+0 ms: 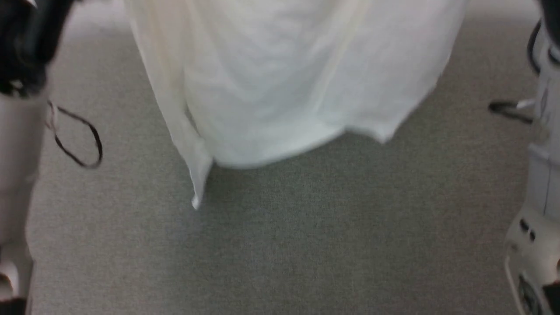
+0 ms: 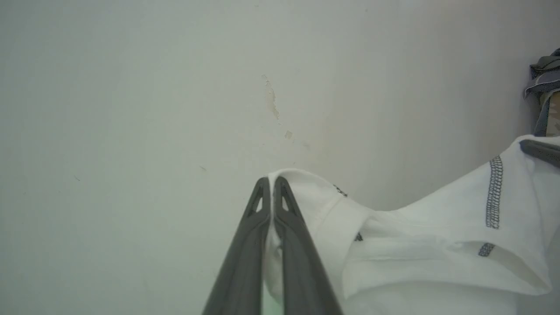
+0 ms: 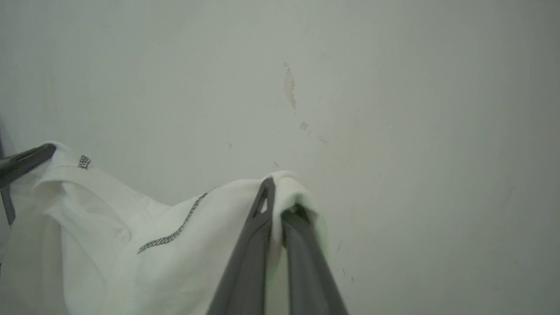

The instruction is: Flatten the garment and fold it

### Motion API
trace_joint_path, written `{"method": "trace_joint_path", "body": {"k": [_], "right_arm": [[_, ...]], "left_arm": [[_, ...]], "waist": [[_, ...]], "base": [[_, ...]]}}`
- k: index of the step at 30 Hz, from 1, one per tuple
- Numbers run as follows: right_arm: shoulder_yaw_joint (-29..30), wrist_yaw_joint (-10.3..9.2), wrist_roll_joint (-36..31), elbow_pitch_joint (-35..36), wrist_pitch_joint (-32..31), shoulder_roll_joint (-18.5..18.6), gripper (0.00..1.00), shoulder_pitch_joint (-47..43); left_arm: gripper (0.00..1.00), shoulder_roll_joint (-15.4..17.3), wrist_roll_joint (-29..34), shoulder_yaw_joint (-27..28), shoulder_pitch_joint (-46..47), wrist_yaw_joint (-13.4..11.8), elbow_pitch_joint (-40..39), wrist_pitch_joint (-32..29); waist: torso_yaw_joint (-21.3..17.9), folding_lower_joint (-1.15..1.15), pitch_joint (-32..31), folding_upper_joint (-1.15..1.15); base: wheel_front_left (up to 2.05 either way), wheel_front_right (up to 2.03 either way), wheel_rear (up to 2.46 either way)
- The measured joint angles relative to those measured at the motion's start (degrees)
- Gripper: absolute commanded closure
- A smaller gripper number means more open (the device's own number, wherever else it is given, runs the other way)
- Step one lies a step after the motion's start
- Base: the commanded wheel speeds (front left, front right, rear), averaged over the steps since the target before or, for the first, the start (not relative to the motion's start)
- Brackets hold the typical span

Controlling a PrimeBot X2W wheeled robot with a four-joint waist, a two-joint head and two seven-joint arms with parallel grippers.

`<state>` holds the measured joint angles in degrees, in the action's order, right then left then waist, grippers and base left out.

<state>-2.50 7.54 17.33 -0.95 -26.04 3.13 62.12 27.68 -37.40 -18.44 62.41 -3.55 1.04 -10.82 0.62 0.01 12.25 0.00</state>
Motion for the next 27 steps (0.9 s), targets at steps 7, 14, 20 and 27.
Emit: {"method": "trace_joint_path", "body": {"k": [7,14,20,27], "right_arm": [[0.5,0.00,-8.1,-10.5,4.2,0.0,1.00,16.7],[1.9,0.00,-15.0,-20.8,11.5,0.8,1.00,27.9],[1.9,0.00,-17.3,-27.8,17.2,0.8,1.00,30.6],[-2.4,0.01,-14.4,-30.3,21.5,0.7,1.00,29.8]], "left_arm": [[1.00,0.1,4.6,-0.2,15.7,2.0,8.2,2.9],[1.00,-0.9,8.3,-0.5,26.4,3.4,16.2,9.5],[1.00,-2.3,9.2,-1.2,27.9,4.8,21.1,16.0],[1.00,-2.2,9.1,-1.9,25.4,7.1,22.5,20.8]], "waist": [[-0.6,0.01,8.9,0.00],[-0.9,0.01,18.1,0.00],[-0.9,0.01,25.0,0.00],[-0.5,0.01,30.3,0.00]], "base": [[0.00,0.00,0.00],[0.00,0.00,0.00],[0.00,0.00,0.00],[0.00,0.00,0.00]]}}
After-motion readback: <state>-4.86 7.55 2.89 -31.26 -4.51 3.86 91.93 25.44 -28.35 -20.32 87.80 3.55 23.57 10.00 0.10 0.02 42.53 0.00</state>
